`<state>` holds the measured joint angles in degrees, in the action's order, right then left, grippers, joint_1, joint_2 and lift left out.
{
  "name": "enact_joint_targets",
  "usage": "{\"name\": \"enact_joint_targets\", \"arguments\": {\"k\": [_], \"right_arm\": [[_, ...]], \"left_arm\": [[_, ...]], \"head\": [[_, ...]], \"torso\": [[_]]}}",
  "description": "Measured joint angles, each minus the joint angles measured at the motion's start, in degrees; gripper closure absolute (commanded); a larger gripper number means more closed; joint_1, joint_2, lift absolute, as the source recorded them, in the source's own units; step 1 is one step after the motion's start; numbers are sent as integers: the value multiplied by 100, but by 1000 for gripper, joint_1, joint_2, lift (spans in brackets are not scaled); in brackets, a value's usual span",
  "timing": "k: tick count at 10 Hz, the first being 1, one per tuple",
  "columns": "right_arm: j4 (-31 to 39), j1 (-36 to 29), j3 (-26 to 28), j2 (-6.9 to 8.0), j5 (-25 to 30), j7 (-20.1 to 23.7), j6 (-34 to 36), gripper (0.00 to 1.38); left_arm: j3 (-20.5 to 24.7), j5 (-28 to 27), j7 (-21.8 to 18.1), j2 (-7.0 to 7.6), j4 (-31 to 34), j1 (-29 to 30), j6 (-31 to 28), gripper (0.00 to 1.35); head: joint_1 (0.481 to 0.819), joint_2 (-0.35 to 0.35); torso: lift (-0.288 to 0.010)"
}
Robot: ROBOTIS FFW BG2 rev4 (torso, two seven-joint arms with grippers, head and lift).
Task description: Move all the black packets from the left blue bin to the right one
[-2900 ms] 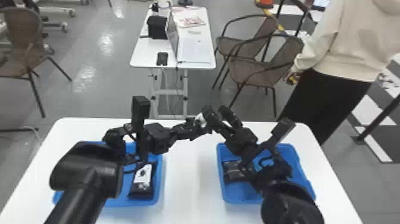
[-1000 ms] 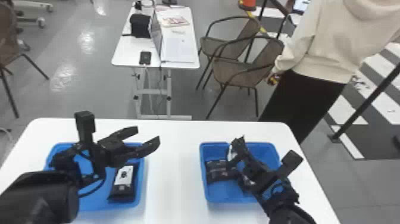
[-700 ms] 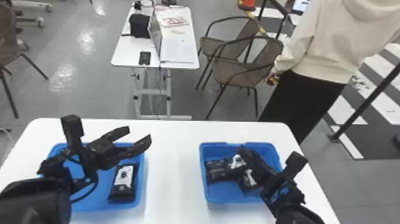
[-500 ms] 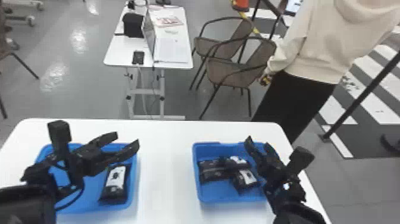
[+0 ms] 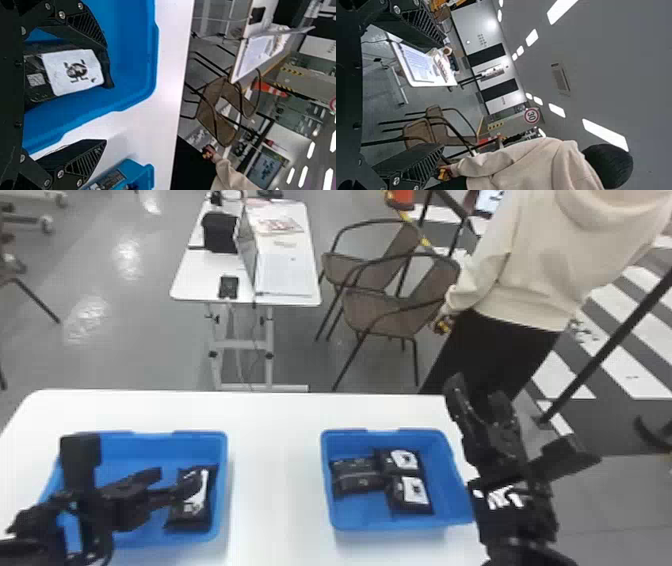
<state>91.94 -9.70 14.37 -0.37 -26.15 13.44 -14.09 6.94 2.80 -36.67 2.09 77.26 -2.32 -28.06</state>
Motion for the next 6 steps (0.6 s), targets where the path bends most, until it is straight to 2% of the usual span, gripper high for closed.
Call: {"name": "enact_joint_targets", "arguments": {"k": [2,4,6], "right_arm": [[375,-209,-120,35,-202,44,-45,131],[662,-249,-149,37,-277,175,-18,130],[812,-235,-163,37,-344,243,19,130]], "left_arm": [[-1,-108,511,-49,216,47,-921,203],[-76,-245,903,-68,112,-199,-1426,206],[-216,-115,921,-34,-730,-698,-1447,206]], "head": [[695,-185],[695,-165],[695,-169]], "torso": [[0],[0],[0]]}}
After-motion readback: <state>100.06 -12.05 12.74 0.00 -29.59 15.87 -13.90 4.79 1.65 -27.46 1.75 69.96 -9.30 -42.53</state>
